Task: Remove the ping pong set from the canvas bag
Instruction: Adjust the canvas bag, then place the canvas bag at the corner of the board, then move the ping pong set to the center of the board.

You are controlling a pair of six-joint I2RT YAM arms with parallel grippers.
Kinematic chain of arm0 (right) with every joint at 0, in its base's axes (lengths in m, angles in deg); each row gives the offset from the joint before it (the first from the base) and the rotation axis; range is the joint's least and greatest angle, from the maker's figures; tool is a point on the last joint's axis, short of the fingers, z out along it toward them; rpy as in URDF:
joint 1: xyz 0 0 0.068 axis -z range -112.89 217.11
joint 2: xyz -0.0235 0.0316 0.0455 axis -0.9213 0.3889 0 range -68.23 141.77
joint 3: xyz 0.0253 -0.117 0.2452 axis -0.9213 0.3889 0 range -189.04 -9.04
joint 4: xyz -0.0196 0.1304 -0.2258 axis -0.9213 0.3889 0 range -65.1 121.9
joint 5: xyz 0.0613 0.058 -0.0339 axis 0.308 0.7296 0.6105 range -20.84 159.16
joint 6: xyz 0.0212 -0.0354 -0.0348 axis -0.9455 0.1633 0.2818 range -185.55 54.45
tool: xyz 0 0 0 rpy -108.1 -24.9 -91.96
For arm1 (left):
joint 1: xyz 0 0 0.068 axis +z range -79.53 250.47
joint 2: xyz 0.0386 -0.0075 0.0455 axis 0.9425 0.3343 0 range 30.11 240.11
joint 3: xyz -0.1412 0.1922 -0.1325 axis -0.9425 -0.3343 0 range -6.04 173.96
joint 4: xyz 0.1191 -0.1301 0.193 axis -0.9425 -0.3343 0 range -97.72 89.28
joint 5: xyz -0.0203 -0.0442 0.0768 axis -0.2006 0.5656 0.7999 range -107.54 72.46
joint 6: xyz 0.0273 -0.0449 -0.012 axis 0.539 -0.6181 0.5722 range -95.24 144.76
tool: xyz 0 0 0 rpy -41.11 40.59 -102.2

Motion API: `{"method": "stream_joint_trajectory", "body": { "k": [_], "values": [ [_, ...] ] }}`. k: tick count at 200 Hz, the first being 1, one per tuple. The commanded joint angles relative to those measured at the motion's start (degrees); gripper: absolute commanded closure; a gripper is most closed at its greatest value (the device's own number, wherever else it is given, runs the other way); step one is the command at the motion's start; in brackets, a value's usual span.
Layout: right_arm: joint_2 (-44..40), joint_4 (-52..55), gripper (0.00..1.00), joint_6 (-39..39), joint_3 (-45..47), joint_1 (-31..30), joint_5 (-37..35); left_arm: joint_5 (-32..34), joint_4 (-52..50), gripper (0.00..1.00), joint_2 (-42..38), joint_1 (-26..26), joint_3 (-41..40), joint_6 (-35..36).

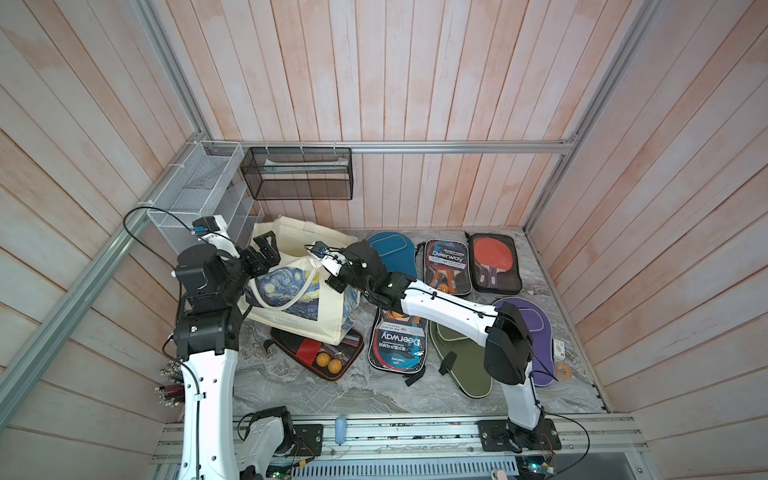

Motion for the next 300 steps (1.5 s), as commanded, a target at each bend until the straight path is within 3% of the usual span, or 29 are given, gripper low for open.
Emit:
{"method": "stream_joint_trajectory", "body": {
  "k": [1,67,75,80,87,91,96,98,128,132,140,147,155,159,161,179,196,239,269,300],
  "values": [
    [-1.4,-4.1,1.00,3.1,0.4,-1.6,-2.2,-2.0,-6.0,0.00,2.5,0.4,0.0,-4.7],
    [-0.2,-7.5,1.00,9.9,0.4,-6.0,-5.7,-4.4,-0.1,0.00,5.7,0.3,-7.3,-7.3],
    [0.0,-7.5,1.00,10.1,0.2,-6.3,-5.8,-5.2,0.4,0.05,6.1,0.3,-7.5,-7.2],
    [0.1,-7.5,1.00,10.2,0.1,-6.4,-5.9,-5.8,0.7,0.11,6.5,0.2,-7.6,-7.0],
    [0.2,-7.5,1.00,10.2,-0.1,-6.5,-5.9,-6.9,1.3,0.32,6.9,0.3,-7.7,-6.8],
    [0.2,-7.5,1.00,10.2,-0.2,-6.5,-5.9,-7.4,1.6,0.56,7.0,0.3,-8.0,-6.7],
    [0.2,-7.5,1.00,10.1,-0.3,-6.5,-5.9,-7.6,2.0,0.94,7.2,0.3,-8.2,-6.8],
    [0.2,-7.5,1.00,10.1,-0.3,-6.5,-5.9,-7.6,2.0,1.00,7.2,0.2,-8.3,-6.9],
    [-0.7,-6.4,1.00,10.5,-1.1,-6.4,-6.7,-8.2,3.7,1.00,7.1,0.3,-9.6,-6.3],
    [-0.9,-6.0,0.96,10.6,-1.4,-6.3,-6.5,-8.1,4.1,1.00,7.0,0.3,-9.7,-6.1],
    [-1.8,-4.5,0.76,10.3,-2.0,-5.9,-5.9,-7.8,5.3,1.00,6.6,0.3,-9.7,-5.6],
    [-2.9,-2.8,0.48,9.3,-2.3,-5.0,-3.9,-7.3,6.6,1.00,6.5,0.3,-9.4,-5.1],
    [-4.7,-0.3,0.23,7.4,-2.4,-3.4,-0.3,-6.6,8.1,1.00,7.0,0.4,-8.6,-4.2],
    [-5.8,1.1,0.04,6.2,-2.5,-2.4,1.6,-6.5,8.8,1.00,7.3,0.5,-8.0,-3.7],
    [-6.4,1.7,0.00,5.5,-2.3,-1.9,2.6,-6.5,9.2,1.00,7.5,0.6,-7.7,-3.5],
    [-13.5,6.9,0.01,0.5,0.6,3.4,12.3,-7.5,12.9,1.00,10.4,0.9,-4.8,-1.0],
    [-22.1,7.7,0.01,-4.8,8.3,8.4,17.0,-8.3,15.5,1.00,13.6,1.4,-1.4,-0.5],
    [-35.1,5.4,0.01,-19.7,29.5,20.3,18.9,-10.2,22.2,1.00,17.7,2.5,5.2,1.4],
    [-31.0,-0.9,0.01,-31.0,36.1,27.2,26.7,-12.5,25.6,1.00,20.2,4.6,7.3,3.1],
    [-16.2,-1.6,0.01,-35.8,28.4,29.0,33.0,-19.1,30.6,1.00,24.4,7.6,7.5,2.1]
  ]
}}
